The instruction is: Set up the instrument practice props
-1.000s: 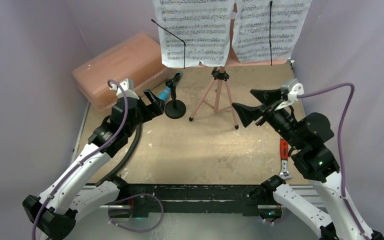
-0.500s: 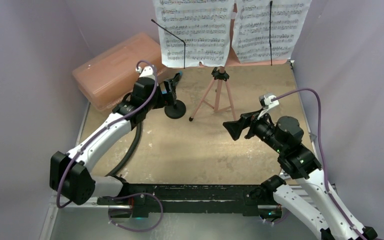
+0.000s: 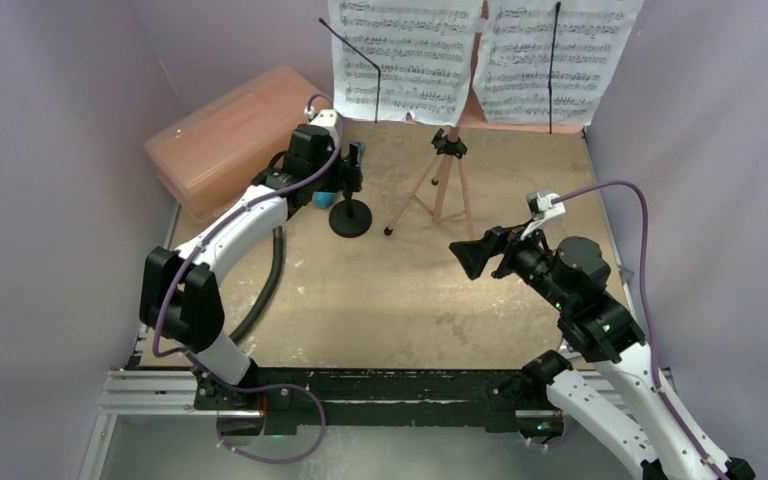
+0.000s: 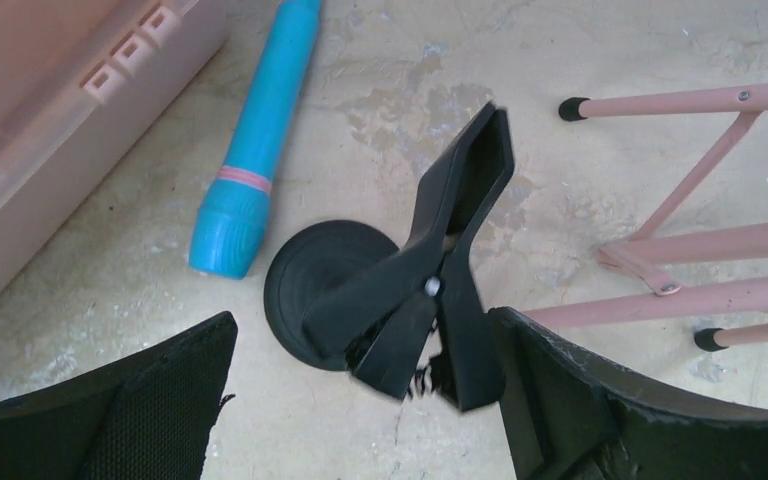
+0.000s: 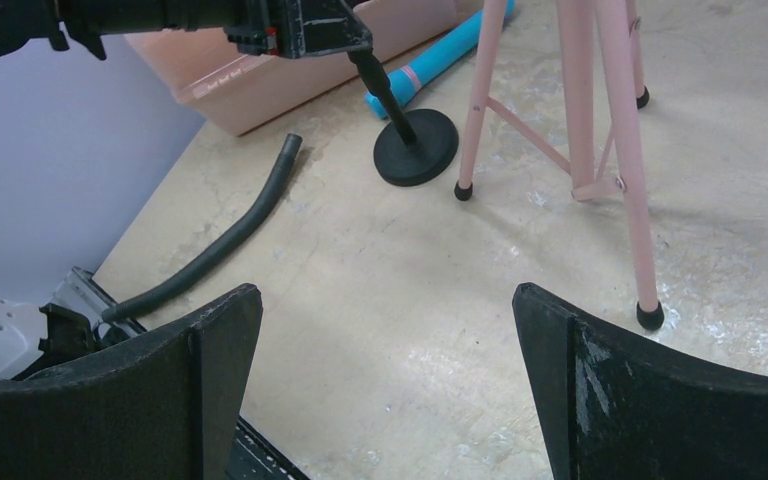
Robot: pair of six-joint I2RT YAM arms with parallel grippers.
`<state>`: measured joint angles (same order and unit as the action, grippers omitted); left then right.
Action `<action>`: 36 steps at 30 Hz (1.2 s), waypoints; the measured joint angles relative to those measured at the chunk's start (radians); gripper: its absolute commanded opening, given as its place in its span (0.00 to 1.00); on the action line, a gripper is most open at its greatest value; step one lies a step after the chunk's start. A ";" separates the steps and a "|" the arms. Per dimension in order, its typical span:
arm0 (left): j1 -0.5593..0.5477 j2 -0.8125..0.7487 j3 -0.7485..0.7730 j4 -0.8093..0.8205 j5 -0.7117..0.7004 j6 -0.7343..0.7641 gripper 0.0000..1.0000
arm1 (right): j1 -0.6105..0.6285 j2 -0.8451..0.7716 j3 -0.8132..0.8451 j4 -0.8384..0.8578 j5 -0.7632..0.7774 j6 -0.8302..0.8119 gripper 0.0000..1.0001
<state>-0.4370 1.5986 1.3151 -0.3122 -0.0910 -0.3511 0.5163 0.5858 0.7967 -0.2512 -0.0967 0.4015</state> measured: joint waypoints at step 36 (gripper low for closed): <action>0.000 0.053 0.003 0.005 0.061 0.056 0.29 | 0.000 0.045 0.000 0.010 0.000 -0.002 0.98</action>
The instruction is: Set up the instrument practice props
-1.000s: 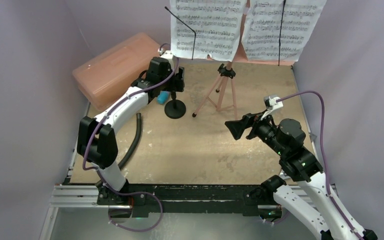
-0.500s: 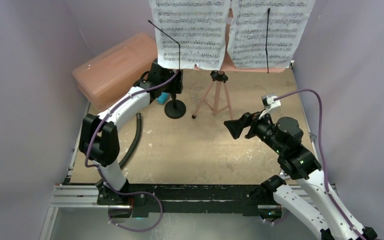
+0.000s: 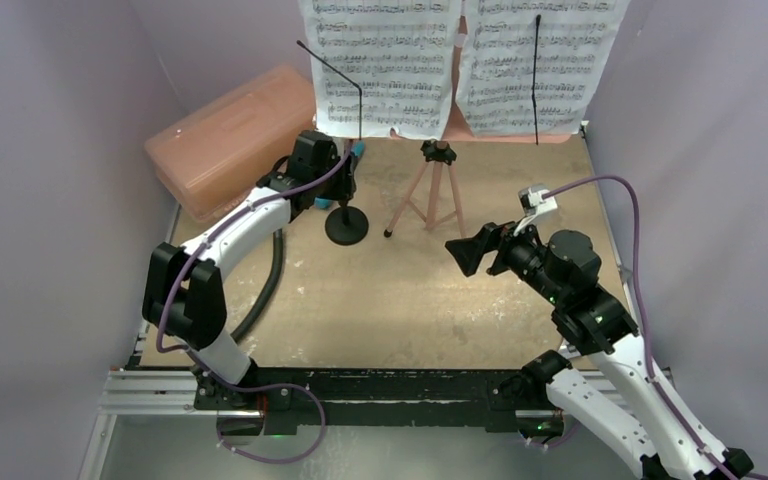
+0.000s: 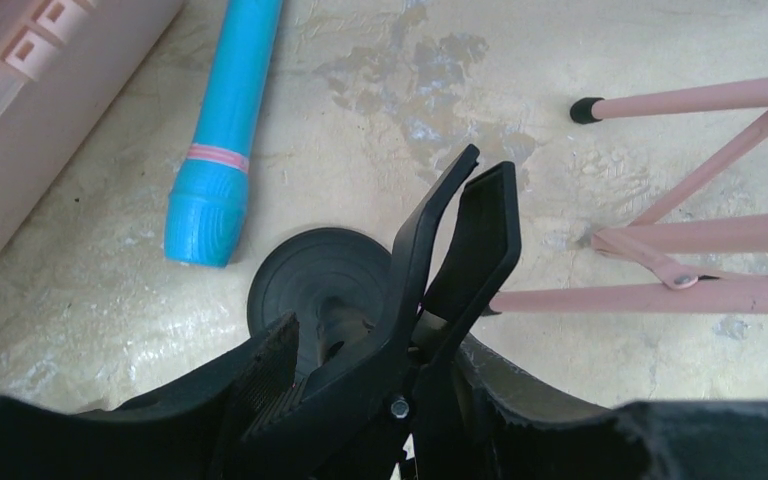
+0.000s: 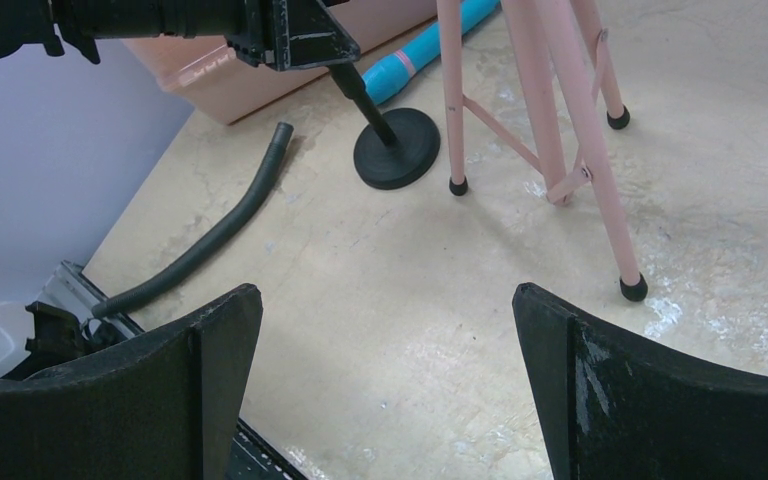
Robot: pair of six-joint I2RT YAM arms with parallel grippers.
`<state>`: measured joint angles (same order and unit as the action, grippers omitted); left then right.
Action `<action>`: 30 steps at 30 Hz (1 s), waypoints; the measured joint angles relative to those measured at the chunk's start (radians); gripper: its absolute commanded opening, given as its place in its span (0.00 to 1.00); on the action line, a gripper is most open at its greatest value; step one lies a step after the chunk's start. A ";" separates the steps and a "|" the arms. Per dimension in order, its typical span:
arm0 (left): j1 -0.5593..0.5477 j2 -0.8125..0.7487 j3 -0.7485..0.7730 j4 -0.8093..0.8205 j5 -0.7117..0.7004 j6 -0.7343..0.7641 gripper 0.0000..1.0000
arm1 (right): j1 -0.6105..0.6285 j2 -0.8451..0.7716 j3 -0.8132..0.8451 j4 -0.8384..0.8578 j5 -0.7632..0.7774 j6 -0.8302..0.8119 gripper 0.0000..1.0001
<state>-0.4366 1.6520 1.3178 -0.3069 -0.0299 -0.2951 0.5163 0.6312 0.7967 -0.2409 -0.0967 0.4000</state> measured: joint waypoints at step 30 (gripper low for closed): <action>0.000 -0.455 -0.363 -0.079 0.111 -0.151 0.17 | 0.000 0.060 0.000 0.038 -0.004 -0.019 0.98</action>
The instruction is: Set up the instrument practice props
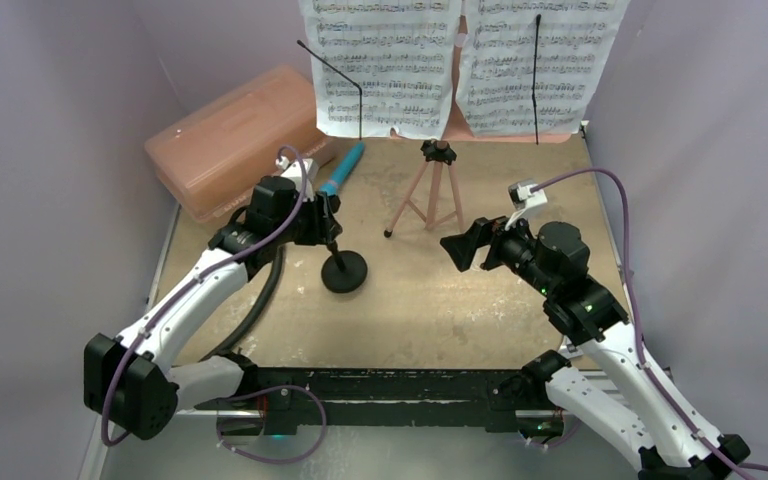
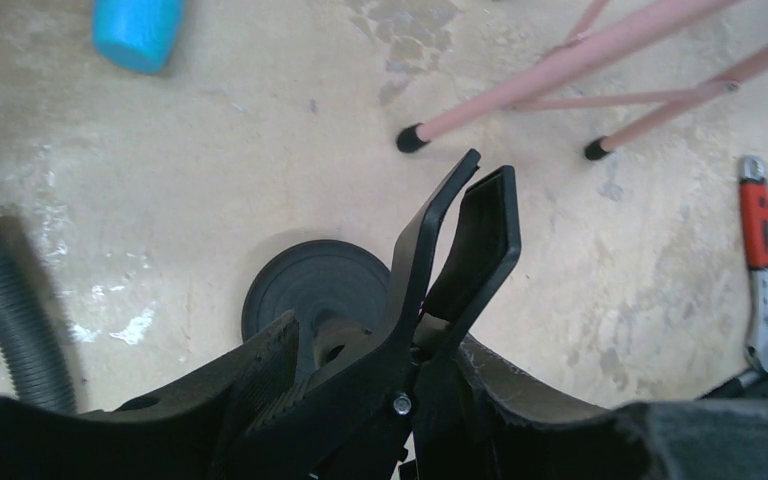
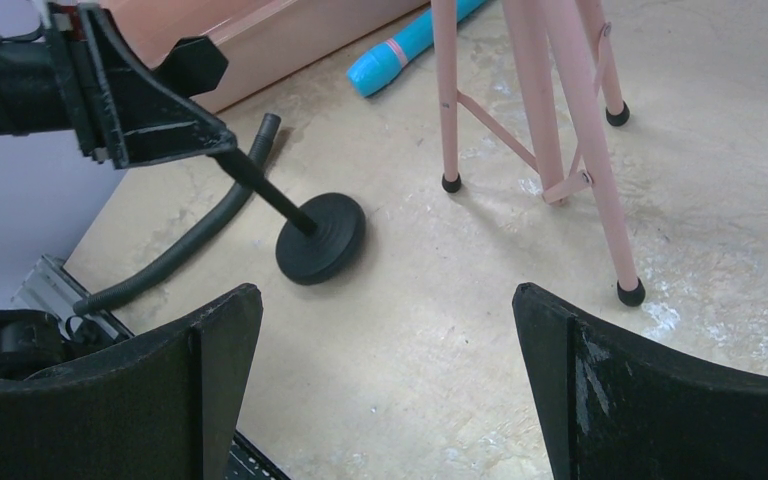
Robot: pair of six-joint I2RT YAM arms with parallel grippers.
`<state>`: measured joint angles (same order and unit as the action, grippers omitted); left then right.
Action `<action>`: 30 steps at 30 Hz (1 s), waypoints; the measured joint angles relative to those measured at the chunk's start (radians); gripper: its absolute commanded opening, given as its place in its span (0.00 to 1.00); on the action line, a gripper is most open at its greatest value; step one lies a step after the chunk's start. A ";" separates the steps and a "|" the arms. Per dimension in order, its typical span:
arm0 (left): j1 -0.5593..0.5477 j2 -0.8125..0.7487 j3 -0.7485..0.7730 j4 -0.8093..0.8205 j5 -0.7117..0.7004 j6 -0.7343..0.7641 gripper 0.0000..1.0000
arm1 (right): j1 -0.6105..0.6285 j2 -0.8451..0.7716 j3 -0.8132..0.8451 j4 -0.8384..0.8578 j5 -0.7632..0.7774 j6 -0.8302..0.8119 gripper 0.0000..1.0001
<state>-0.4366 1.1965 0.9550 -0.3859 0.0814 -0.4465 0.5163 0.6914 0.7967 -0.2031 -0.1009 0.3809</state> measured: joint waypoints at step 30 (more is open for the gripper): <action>-0.426 0.017 0.002 0.021 0.249 0.234 0.08 | 0.000 0.001 0.000 0.006 -0.005 -0.006 0.98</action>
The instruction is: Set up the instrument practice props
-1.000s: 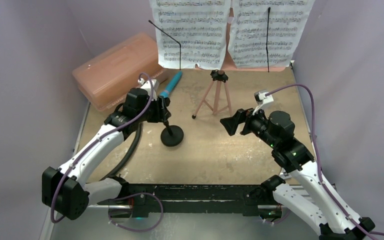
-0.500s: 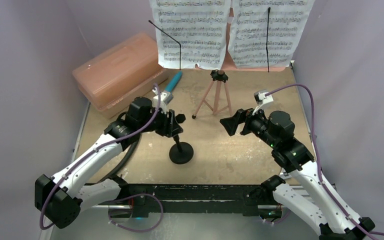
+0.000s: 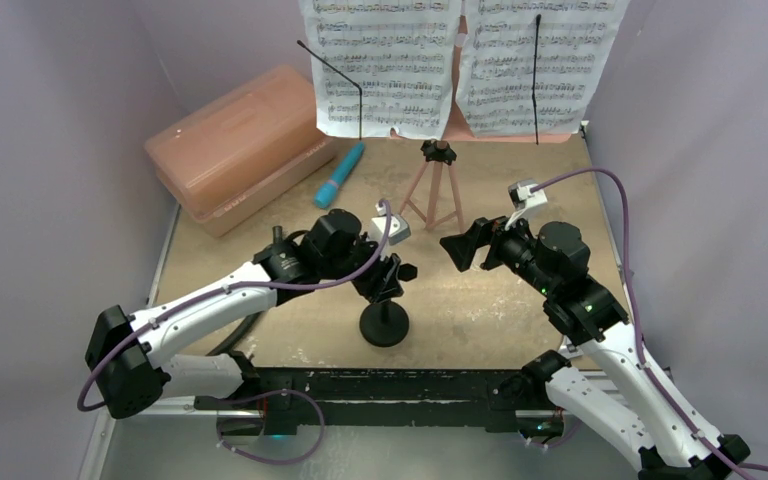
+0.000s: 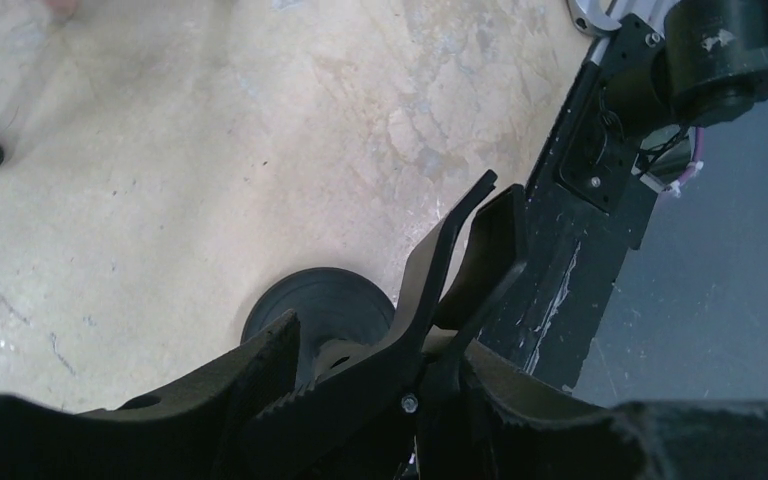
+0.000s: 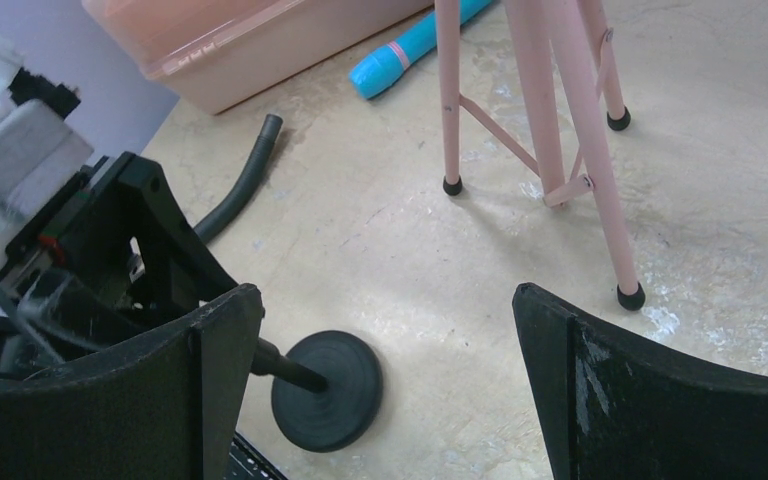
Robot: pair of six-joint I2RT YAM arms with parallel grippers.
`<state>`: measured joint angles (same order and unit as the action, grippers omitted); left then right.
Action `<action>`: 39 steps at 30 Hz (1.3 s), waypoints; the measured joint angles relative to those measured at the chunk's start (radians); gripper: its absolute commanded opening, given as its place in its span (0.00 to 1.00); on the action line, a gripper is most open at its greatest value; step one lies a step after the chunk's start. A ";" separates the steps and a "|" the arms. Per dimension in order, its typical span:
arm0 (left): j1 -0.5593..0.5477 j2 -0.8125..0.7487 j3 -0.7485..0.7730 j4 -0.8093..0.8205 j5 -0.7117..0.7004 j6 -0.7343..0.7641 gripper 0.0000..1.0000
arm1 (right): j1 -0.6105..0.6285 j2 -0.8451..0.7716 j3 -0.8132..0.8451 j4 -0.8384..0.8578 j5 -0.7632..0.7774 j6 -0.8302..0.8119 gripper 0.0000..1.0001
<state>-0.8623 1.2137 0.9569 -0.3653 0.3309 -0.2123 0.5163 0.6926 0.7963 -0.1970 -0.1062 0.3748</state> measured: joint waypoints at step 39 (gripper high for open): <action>-0.122 -0.129 0.087 0.202 -0.261 0.055 1.00 | 0.000 -0.008 0.000 0.035 0.007 -0.031 0.98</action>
<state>-0.9844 1.0847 1.0439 -0.1635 0.0696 -0.1577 0.5163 0.6849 0.7963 -0.1619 -0.0994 0.3439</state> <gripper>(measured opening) 0.993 0.980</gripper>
